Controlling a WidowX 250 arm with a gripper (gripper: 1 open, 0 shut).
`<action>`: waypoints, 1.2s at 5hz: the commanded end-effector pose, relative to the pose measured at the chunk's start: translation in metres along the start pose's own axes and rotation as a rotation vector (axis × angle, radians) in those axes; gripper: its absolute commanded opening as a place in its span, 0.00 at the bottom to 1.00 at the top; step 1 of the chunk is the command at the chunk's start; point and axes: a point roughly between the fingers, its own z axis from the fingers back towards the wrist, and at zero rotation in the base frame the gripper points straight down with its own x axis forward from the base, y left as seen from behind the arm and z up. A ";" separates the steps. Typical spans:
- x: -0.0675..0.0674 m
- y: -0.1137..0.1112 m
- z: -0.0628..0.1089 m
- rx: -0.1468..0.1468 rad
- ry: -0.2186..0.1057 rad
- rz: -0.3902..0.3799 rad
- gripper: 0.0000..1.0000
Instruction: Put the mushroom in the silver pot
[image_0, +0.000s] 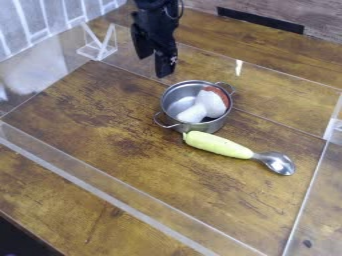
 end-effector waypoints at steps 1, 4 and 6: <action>0.008 0.011 0.032 0.046 -0.051 0.024 1.00; 0.006 0.035 0.063 0.072 -0.074 0.014 1.00; 0.002 0.035 0.101 0.099 -0.089 -0.010 1.00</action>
